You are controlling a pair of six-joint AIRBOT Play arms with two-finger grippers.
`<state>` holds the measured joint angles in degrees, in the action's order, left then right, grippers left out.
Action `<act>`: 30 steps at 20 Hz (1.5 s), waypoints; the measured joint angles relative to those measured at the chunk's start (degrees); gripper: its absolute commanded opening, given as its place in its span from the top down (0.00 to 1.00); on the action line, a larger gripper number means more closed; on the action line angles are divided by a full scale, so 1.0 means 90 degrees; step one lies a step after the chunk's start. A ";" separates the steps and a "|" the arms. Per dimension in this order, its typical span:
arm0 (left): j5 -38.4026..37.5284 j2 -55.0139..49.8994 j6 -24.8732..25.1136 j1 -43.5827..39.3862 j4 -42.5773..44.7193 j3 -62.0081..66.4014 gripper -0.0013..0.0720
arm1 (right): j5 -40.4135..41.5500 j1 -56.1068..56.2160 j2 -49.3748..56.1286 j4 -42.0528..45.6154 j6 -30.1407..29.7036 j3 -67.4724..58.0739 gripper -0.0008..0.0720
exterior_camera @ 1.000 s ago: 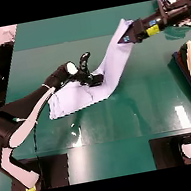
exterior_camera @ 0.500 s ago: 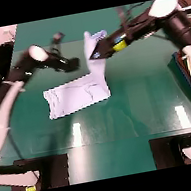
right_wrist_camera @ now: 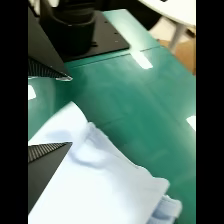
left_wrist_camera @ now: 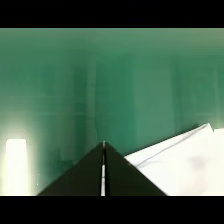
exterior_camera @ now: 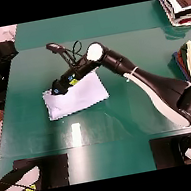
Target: Fold the shirts.
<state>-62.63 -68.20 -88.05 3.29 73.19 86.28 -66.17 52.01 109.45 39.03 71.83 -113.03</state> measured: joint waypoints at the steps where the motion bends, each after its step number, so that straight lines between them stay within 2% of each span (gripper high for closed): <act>1: -0.0087 0.0049 0.0002 0.0049 0.0041 -0.0002 0.95 | -0.0359 -0.0097 0.0075 0.0017 -0.0007 -0.0066 0.39; 5: -0.0391 0.0131 0.0015 0.0121 0.0046 -0.0005 0.95 | -0.1122 -0.0945 -0.0194 0.0435 -0.0022 0.0685 0.39; 7: -0.0522 0.0148 0.0083 0.0131 0.0032 -0.0005 0.95 | -0.1129 -0.1574 -0.0556 0.0692 0.0058 0.1518 0.37; 9: -0.0602 0.0153 0.0124 0.0134 -0.0012 -0.0005 0.95 | -0.1039 -0.2256 -0.0937 0.0801 0.0192 0.2441 0.21; 15: -0.0656 0.0138 0.0170 0.0143 -0.0126 -0.0005 0.95 | -0.0406 -0.3422 -0.1270 0.0393 0.0347 0.4197 0.20; 20: -0.0617 0.0138 0.0175 0.0143 -0.0170 -0.0005 0.95 | -0.0187 -0.2997 -0.0486 -0.0403 0.0316 0.3764 0.22; 21: -0.0619 0.0138 0.0175 0.0143 -0.0172 -0.0005 0.95 | -0.0187 -0.2837 -0.0274 -0.0576 0.0308 0.3568 0.37; 23: -0.0663 0.0138 0.0175 0.0143 -0.0192 -0.0005 0.95 | -0.0180 -0.2501 0.0163 -0.0772 0.0301 0.3121 0.79; 24: -0.0678 0.0136 0.0175 0.0143 -0.0214 -0.0005 0.95 | -0.0170 -0.2348 0.0330 -0.0809 0.0284 0.2905 0.95; 27: -0.0738 0.0138 0.0175 0.0095 -0.0291 -0.0005 0.95 | -0.0260 -0.2064 0.0576 -0.0877 0.0194 0.2336 0.97; 30: -0.0777 0.0136 0.0177 -0.0238 -0.0338 -0.0005 0.95 | -0.0284 -0.2302 0.0323 -0.0505 0.0211 0.1972 0.97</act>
<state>-69.63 -66.98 -86.46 1.15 70.15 86.24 -68.73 31.29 112.36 34.48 73.73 -95.29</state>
